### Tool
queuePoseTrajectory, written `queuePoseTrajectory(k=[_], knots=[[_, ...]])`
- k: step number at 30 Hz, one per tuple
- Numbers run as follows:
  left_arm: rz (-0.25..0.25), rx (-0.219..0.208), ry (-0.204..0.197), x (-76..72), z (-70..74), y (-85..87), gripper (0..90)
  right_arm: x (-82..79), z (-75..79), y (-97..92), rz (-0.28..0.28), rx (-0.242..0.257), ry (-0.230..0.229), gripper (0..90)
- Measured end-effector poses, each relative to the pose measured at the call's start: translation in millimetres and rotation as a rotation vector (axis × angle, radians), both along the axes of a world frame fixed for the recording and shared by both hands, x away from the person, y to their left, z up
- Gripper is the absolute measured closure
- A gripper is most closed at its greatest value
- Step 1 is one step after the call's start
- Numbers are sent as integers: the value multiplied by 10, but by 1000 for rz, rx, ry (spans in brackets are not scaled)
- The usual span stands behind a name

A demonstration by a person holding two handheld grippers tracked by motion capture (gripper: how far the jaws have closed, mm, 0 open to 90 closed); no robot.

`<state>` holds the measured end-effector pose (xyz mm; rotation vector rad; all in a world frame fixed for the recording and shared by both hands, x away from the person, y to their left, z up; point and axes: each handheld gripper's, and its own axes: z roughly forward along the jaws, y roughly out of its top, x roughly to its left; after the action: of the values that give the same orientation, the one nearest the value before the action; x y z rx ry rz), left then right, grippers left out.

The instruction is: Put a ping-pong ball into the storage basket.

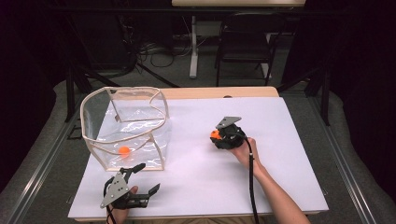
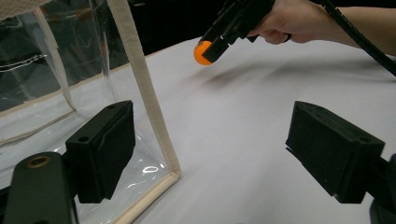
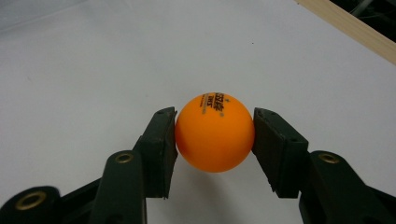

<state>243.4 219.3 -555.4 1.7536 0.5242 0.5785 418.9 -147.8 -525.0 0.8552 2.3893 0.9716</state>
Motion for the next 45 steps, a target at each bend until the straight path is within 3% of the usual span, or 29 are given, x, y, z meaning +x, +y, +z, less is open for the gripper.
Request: queuePoseTrajectory(k=[30, 45], knots=[[-3, 2, -2, 15, 2, -2, 155, -154, 301, -62, 43, 29, -37, 508], [-3, -2, -2, 12, 4, 0, 155, -225, 378, -7, 84, 51, -25, 508]])
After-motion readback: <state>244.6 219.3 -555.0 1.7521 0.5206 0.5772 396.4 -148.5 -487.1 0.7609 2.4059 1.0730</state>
